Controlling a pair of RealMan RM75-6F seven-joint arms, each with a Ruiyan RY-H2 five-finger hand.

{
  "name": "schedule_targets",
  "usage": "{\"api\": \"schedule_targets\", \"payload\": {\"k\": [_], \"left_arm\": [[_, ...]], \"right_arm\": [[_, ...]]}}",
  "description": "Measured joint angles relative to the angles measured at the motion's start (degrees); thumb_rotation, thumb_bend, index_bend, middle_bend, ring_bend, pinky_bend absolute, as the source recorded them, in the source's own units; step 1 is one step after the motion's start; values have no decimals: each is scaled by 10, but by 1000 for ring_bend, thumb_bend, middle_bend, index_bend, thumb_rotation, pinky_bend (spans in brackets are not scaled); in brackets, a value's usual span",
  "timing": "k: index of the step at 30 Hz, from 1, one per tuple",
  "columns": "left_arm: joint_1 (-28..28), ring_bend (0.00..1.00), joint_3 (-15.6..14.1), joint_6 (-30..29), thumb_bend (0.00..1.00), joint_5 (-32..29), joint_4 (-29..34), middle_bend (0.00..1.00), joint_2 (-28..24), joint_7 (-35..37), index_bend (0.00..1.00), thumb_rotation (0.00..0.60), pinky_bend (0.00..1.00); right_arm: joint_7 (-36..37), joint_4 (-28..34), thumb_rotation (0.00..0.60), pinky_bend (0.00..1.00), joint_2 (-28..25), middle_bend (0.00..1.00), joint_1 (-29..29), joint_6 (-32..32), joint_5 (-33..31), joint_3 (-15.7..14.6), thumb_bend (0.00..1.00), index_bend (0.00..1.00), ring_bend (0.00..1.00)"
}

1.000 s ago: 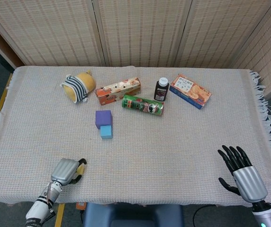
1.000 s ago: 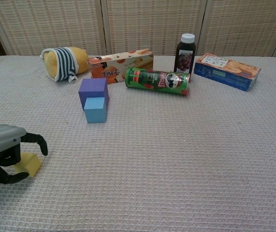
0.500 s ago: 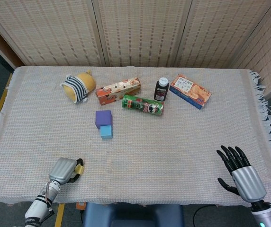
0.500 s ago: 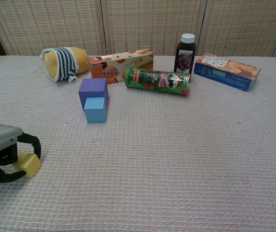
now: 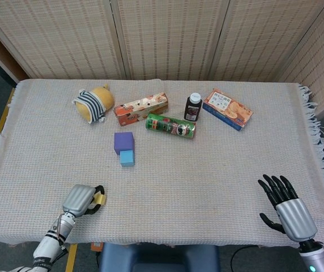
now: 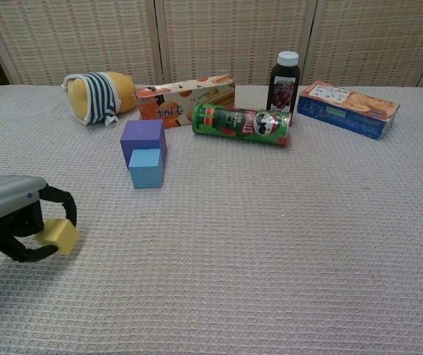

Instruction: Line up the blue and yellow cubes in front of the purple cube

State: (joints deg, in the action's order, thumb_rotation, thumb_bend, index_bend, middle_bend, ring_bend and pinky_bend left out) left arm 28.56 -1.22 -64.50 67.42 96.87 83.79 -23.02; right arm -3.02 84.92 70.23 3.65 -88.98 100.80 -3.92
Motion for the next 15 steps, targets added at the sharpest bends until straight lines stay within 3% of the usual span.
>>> {"api": "schedule_targets", "payload": {"k": [5, 15], "left_arm": [[14, 1000, 30, 12, 349, -6, -2, 1000, 28, 10, 568, 600, 1000], [58, 1000, 76, 38, 352, -56, -53, 1000, 94, -37, 541, 600, 1000]], "right_arm": [[1, -1, 544, 0, 0, 0, 1, 3, -3, 1, 31, 0, 0], [9, -3, 543, 0, -2, 0, 2, 3, -11, 6, 31, 0, 0]]}}
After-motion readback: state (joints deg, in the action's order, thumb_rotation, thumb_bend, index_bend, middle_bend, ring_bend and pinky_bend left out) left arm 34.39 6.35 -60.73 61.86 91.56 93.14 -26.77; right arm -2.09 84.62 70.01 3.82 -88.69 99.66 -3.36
